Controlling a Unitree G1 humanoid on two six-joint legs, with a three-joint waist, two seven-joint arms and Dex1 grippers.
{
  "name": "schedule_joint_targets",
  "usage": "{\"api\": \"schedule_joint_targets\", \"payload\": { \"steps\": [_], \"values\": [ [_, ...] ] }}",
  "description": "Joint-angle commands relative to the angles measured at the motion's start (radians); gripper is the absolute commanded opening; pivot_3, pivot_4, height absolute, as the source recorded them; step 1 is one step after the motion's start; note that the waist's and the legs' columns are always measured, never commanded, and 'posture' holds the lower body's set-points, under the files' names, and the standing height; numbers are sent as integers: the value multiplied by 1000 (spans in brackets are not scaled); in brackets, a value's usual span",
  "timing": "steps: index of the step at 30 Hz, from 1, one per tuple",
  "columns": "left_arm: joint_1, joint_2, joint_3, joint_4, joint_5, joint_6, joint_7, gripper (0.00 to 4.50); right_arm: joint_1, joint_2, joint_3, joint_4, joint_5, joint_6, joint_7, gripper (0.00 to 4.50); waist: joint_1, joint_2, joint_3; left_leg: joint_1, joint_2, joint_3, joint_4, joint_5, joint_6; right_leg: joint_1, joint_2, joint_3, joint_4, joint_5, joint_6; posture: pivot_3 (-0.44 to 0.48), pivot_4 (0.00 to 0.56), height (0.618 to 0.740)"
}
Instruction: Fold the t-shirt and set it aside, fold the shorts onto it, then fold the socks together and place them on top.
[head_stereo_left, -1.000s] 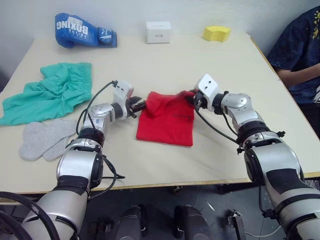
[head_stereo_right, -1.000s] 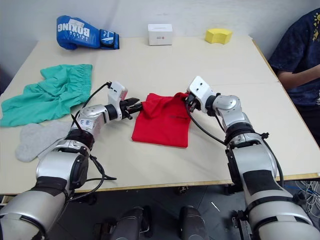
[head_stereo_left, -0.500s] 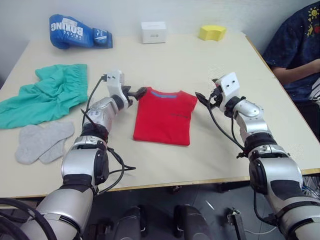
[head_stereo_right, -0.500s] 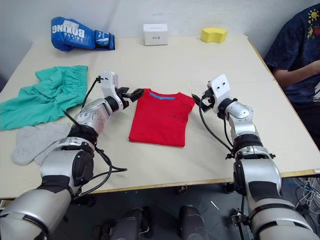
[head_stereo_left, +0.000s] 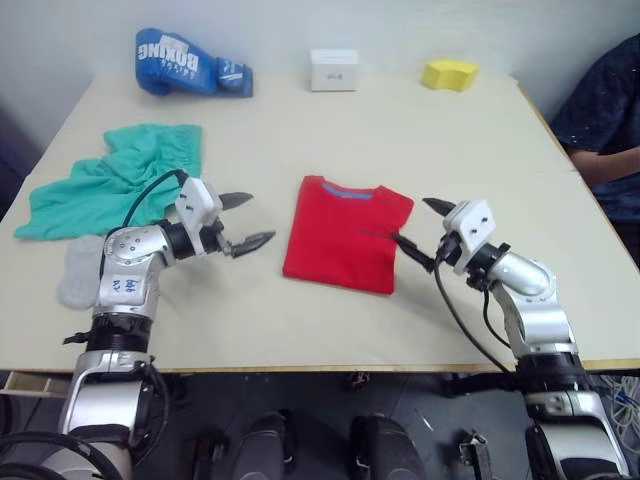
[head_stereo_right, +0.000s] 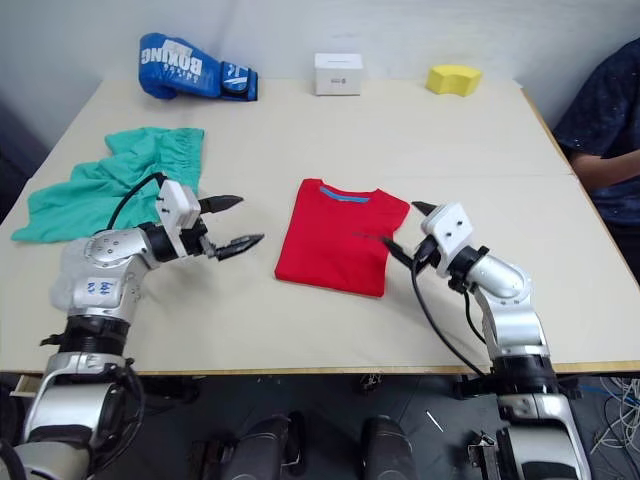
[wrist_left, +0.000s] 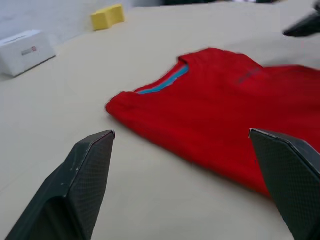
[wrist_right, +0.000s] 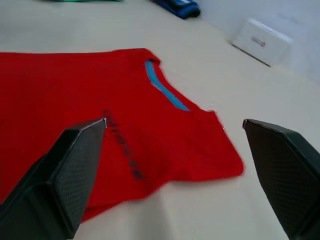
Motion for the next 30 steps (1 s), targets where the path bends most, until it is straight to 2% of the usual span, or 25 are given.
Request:
{"api": "schedule_joint_targets", "payload": {
  "steps": [1, 6, 13, 14, 17, 23, 27, 28, 30],
  "values": [
    [35, 20, -77, -49, 45, -80, -75, 4500, 98, -20, 71, -134, -28, -32, 46, 4474, 9, 0, 0, 0, 0, 2, 0, -1, 1, 0, 0, 1, -2, 0, 0, 0, 150, 740],
    [33, -27, -138, 3, 117, -190, -25, 4500, 129, -7, 128, -154, -75, -7, 11, 4474, 8, 0, 0, 0, 2, 4, 3, -2, 1, -1, 1, 3, -3, 0, 0, 0, 150, 740],
    [-62, -99, -217, 181, 243, -294, 63, 4500, 65, -15, 188, -33, -186, -49, -10, 4474, 9, 0, 0, 0, 3, 5, 7, -3, 1, -2, 2, 3, 0, 0, 0, 0, 150, 740],
    [-79, -103, -232, 215, 265, -299, 72, 4313, 51, -19, 195, -9, -190, -70, 1, 4492, 8, 0, 0, 0, 4, 5, 8, -3, 1, -2, 3, 3, 0, 0, 0, 0, 150, 740],
    [-129, -116, -266, 321, 318, -332, 98, 3649, 4, -26, 202, 60, -185, -126, 25, 3875, 8, -1, 0, 1, 4, 5, 9, -3, 1, -1, 3, 3, 1, 0, 0, 0, 150, 740],
    [-147, -125, -290, 391, 321, -389, 64, 1658, -44, -31, 218, 158, -187, -208, 66, 1642, 8, -1, 0, 1, 4, 5, 12, -5, 3, -1, 2, 4, 3, 0, 0, 0, 150, 740],
    [-46, -82, -279, 239, 258, -354, -20, 335, -35, -37, 219, 161, -154, -255, 104, 177, 5, -1, 0, 1, 5, 6, 13, -5, 2, -1, 2, 4, 3, 0, 0, 0, 150, 740],
    [-8, -66, -272, 179, 238, -334, -34, 14, -26, -41, 218, 147, -143, -259, 115, 0, 3, -1, -1, 1, 5, 6, 12, -5, 2, -1, 2, 4, 3, 0, 0, 0, 150, 740],
    [79, -30, -249, 36, 204, -284, -35, 14, -3, -59, 220, 96, -121, -273, 150, 0, -5, 0, -1, 1, 6, 7, 12, -7, 1, -1, 3, 4, 3, 0, 0, 0, 150, 740]
  ]
}}
